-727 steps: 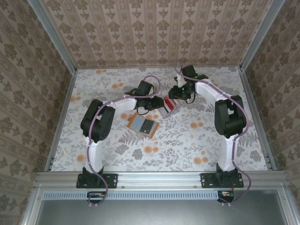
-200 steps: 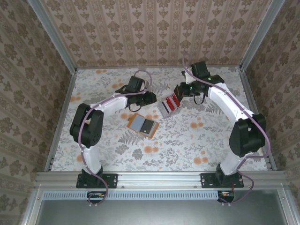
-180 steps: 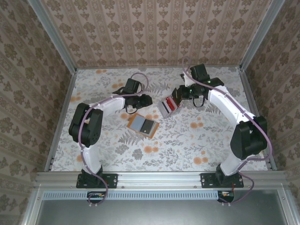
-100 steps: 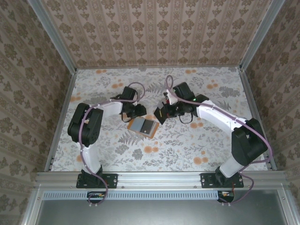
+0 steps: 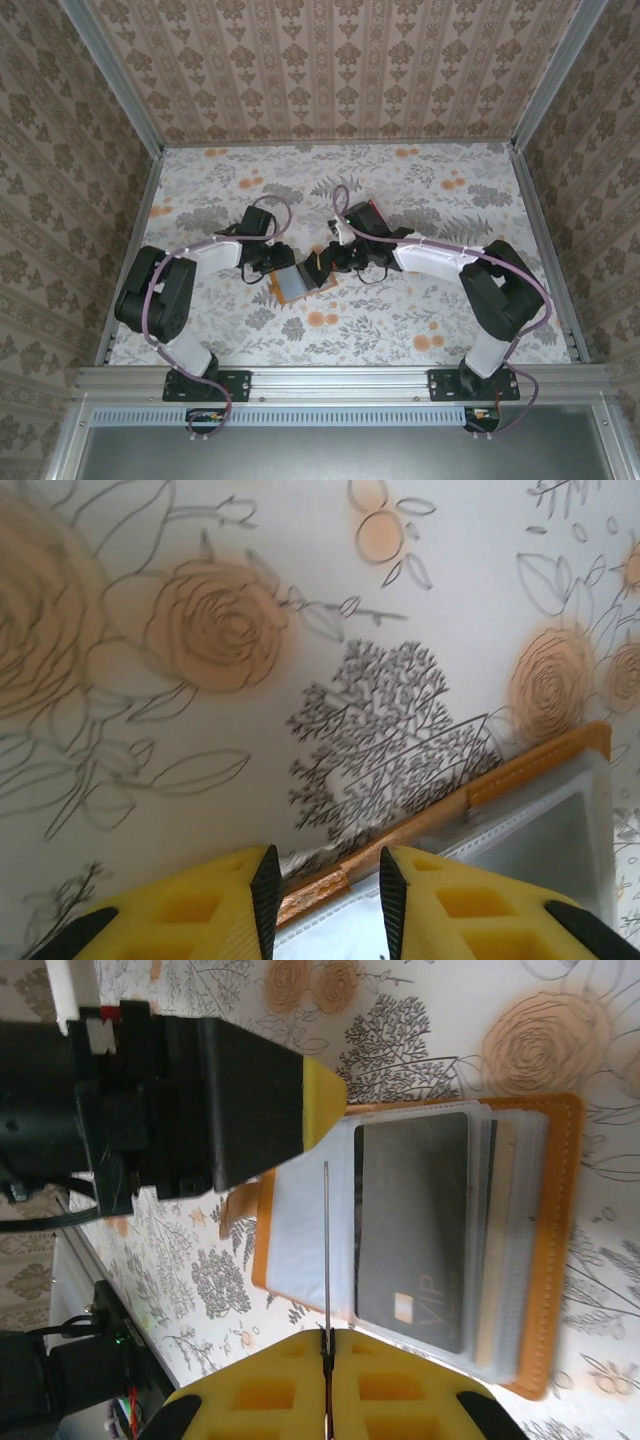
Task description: Put the credit cards into the card holder
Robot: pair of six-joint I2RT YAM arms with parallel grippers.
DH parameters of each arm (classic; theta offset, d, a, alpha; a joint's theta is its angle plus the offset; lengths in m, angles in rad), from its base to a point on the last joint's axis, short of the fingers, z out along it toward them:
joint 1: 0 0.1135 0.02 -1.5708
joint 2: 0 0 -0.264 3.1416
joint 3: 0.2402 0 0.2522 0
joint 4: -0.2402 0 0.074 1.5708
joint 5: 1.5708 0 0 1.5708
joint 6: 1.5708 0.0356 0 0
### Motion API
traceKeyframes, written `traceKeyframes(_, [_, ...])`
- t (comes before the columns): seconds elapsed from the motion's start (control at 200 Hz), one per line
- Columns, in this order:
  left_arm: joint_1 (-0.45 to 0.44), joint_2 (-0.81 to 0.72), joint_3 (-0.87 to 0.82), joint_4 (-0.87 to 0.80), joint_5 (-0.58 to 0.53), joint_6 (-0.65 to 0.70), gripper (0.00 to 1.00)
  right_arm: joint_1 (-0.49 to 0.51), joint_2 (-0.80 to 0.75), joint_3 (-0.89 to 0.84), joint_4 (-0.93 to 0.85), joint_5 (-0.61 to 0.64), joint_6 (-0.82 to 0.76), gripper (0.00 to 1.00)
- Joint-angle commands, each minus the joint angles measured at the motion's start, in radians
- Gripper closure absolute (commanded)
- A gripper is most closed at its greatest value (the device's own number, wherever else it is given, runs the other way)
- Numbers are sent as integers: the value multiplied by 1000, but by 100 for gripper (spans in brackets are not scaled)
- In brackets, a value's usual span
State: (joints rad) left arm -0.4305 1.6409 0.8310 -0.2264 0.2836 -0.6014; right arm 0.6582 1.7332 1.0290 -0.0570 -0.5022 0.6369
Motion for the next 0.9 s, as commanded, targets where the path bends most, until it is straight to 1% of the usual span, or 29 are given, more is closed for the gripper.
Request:
traceKeyframes(0.0, [3, -48, -6, -58, -47, -13, 64, 14, 43, -18, 83, -20, 44, 92])
traceKeyframes(0.08, [2, -78, 7, -86, -70, 2, 64, 14, 70, -24, 120, -32, 40, 92])
traceKeyframes(0.21, [3, -116, 30, -153, -127, 32, 64, 12, 113, -15, 117, -38, 13, 92])
traceKeyframes(0.39, [2, -126, 6, -177, -137, 36, 67, 11, 152, -11, 136, -54, 5, 92])
traceKeyframes(0.58, [2, -106, -55, -155, -161, 24, 74, 7, 185, -5, 151, -76, 4, 92])
traceKeyframes(0.795, [1, -45, -87, -108, -142, 13, 84, 4, 208, 5, 156, -88, 4, 92])
traceKeyframes(0.89, [1, -30, -84, -98, -139, 13, 85, 4, 220, 12, 157, -91, 5, 92])
